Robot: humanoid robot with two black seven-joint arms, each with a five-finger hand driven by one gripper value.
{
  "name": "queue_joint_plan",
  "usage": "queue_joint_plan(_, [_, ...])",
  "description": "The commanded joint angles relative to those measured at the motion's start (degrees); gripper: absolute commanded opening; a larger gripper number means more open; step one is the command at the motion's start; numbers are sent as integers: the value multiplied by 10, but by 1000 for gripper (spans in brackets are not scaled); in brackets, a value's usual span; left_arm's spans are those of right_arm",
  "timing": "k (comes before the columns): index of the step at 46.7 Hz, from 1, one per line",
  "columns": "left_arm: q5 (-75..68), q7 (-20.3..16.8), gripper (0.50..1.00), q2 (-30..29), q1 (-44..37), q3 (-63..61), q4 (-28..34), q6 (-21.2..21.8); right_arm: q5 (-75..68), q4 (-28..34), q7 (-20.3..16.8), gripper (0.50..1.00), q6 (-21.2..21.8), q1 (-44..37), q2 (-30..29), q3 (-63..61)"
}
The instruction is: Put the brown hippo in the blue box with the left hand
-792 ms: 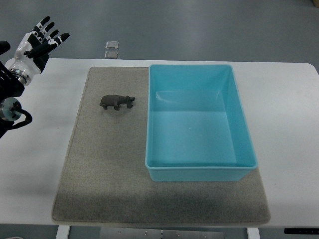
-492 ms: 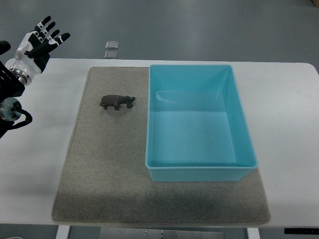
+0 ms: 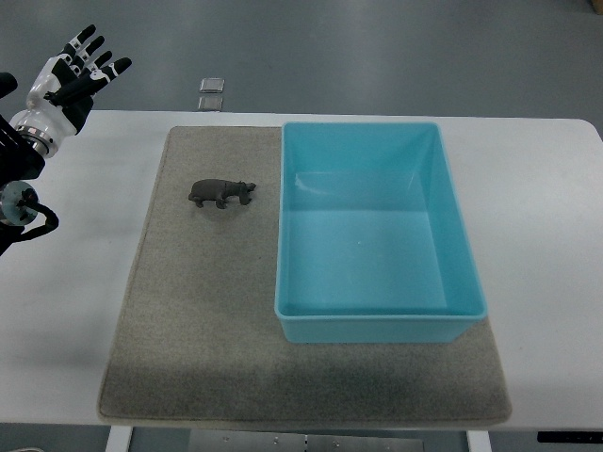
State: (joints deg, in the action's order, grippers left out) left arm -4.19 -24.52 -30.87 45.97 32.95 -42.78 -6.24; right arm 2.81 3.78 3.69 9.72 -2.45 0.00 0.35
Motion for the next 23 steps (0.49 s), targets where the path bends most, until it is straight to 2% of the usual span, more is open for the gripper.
queue_joint_plan(1, [1, 0, 999, 0, 1, -1, 0, 0, 0, 0, 0, 936, -1, 0, 0, 0])
queue_joint_plan(11, [1, -1, 999, -2, 6, -17, 4, -31, 0, 0, 0, 936, -1, 0, 0, 0])
queue_joint_plan(23, [0, -1, 999, -14, 38, -61, 1, -37, 0, 0, 0, 936, 0, 0, 0, 0])
